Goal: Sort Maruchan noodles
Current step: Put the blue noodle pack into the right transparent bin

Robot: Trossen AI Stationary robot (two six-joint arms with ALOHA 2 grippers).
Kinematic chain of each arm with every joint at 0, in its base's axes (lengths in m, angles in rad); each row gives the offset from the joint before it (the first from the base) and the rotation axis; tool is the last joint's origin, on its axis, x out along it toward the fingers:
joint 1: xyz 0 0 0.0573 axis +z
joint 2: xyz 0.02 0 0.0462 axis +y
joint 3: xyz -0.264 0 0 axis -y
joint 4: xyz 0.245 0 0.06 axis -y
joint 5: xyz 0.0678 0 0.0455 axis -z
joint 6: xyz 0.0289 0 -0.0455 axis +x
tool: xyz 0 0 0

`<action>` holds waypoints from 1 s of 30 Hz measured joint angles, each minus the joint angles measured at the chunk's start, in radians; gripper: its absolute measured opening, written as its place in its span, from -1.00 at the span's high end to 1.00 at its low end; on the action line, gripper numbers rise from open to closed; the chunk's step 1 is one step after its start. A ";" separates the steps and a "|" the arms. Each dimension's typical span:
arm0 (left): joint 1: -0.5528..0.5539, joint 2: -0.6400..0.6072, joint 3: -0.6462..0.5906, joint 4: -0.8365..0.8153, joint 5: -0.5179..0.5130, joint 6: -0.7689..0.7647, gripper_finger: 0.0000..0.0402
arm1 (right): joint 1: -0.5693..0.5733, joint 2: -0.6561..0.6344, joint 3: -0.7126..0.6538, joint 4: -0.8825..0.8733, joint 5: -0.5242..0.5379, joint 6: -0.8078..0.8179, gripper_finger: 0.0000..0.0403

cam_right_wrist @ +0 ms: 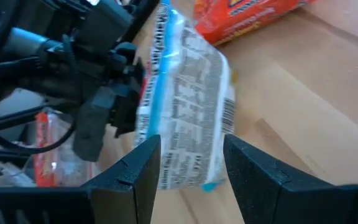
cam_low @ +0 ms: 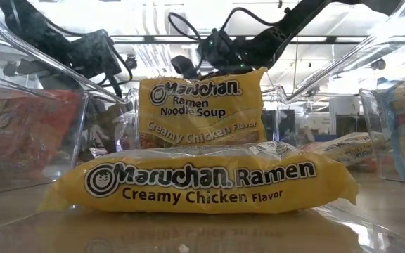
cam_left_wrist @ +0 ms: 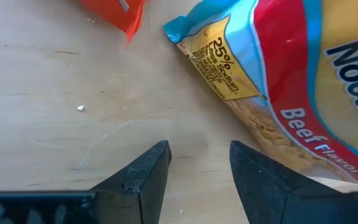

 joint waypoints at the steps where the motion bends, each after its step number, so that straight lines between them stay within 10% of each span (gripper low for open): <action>1: 0.000 0.000 0.000 0.000 -0.001 0.000 0.21 | 0.001 0.000 0.000 0.002 -0.005 0.000 0.18; 30: 0.001 0.000 0.000 0.002 -0.003 0.007 0.21 | 0.024 0.163 0.136 0.109 -0.131 -0.009 -0.11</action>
